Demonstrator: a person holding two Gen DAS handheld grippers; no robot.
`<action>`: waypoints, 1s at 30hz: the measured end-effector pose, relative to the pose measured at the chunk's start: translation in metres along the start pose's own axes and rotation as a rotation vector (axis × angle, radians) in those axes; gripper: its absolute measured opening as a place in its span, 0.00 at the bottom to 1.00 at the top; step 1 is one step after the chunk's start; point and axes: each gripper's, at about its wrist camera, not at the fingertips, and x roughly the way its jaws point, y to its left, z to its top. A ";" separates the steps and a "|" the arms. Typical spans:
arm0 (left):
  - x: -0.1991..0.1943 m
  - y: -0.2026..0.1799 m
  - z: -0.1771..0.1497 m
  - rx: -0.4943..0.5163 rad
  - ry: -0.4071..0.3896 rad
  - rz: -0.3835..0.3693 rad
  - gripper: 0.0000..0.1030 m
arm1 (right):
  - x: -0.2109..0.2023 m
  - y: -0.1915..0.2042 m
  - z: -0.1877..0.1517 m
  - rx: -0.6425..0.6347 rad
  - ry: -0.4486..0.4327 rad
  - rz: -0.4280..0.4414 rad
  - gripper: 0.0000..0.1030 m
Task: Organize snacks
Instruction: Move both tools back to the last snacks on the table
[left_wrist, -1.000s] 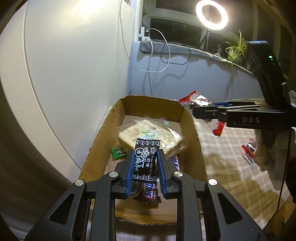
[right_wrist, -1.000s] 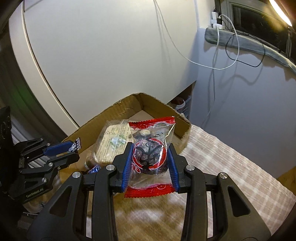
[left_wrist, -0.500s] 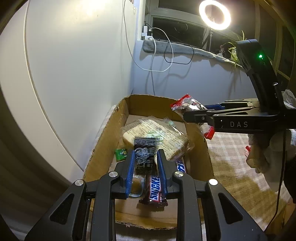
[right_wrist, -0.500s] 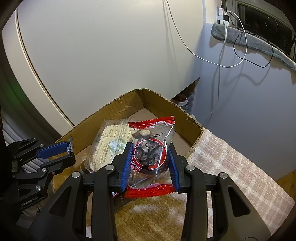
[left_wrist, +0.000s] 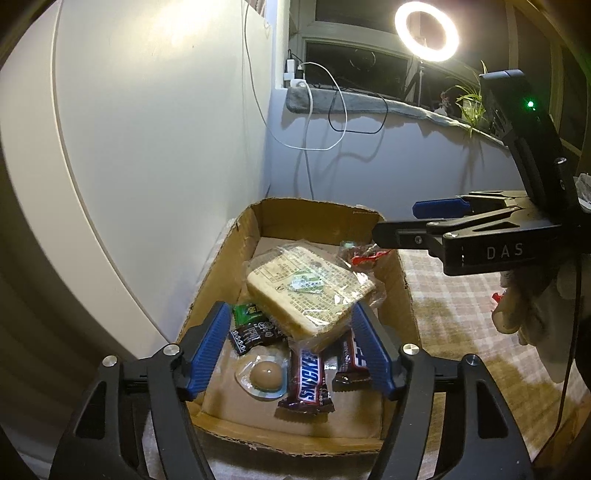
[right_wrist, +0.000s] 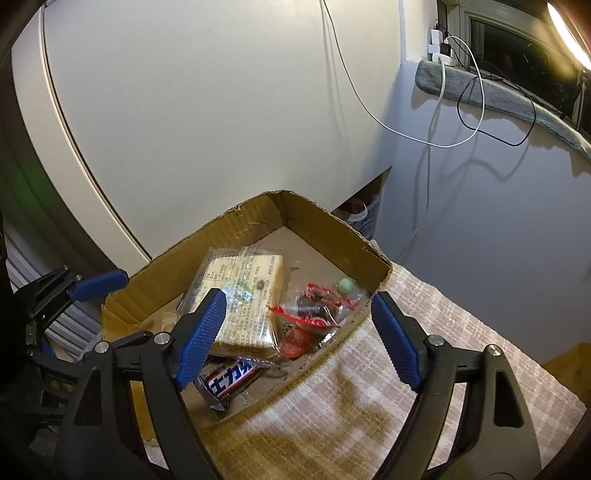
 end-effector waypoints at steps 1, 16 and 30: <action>-0.001 -0.001 0.000 0.002 -0.002 0.001 0.66 | -0.001 0.000 -0.001 -0.002 0.001 -0.003 0.81; -0.018 -0.026 0.002 0.036 -0.035 -0.011 0.66 | -0.037 -0.016 -0.017 0.017 -0.014 -0.007 0.81; -0.028 -0.075 0.006 0.076 -0.048 -0.088 0.66 | -0.095 -0.060 -0.058 0.093 -0.051 -0.065 0.81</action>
